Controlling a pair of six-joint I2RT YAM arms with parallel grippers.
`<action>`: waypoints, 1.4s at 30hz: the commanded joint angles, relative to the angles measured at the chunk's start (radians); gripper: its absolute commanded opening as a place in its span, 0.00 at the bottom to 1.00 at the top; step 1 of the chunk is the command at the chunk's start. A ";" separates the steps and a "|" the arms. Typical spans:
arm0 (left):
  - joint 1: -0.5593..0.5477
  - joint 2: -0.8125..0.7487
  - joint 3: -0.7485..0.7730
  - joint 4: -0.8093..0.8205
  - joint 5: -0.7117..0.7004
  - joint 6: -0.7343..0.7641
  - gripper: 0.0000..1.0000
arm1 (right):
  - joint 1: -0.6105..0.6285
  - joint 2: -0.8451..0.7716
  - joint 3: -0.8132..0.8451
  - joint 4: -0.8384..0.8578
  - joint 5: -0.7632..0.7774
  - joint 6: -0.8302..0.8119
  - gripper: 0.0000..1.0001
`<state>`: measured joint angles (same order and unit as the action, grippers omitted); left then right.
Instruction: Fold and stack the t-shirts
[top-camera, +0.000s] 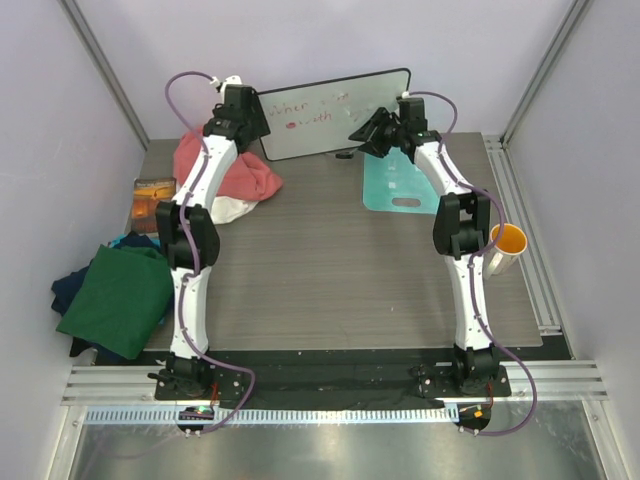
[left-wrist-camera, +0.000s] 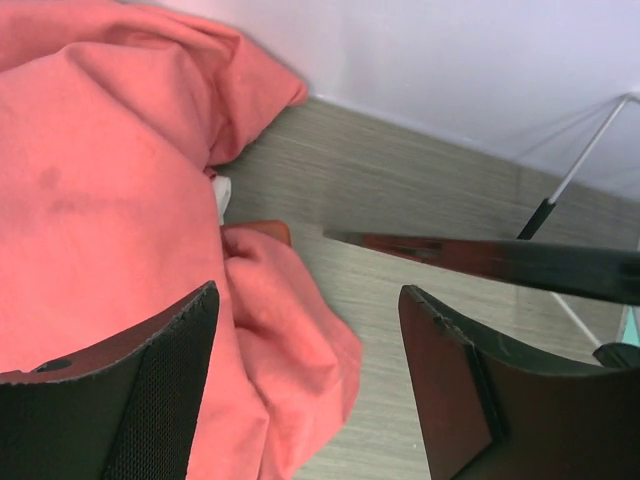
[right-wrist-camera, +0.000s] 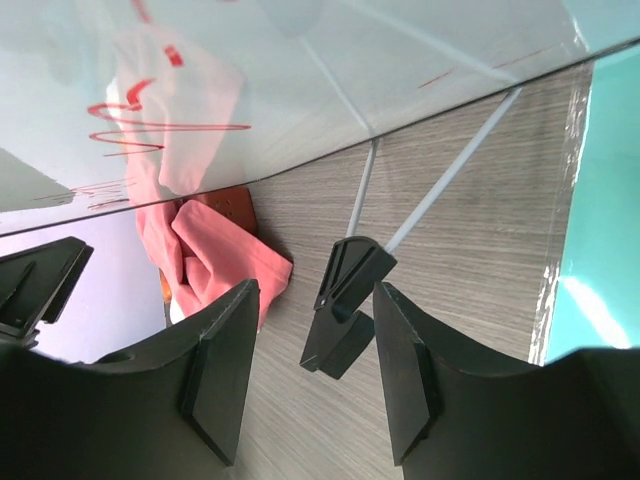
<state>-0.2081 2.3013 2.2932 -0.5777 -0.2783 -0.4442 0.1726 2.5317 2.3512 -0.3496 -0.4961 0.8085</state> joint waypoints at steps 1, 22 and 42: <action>0.016 0.033 0.058 0.067 0.033 -0.040 0.73 | -0.025 -0.034 0.003 0.116 -0.015 0.003 0.56; 0.058 0.106 0.120 0.114 0.083 -0.065 0.75 | -0.067 0.088 0.059 0.327 0.033 0.178 0.59; 0.075 0.176 0.158 0.062 0.054 -0.119 0.75 | -0.073 0.171 0.074 0.439 0.073 0.294 0.56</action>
<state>-0.1417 2.4783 2.3928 -0.5194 -0.1898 -0.5430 0.1036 2.6892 2.3615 0.0097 -0.4927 1.0718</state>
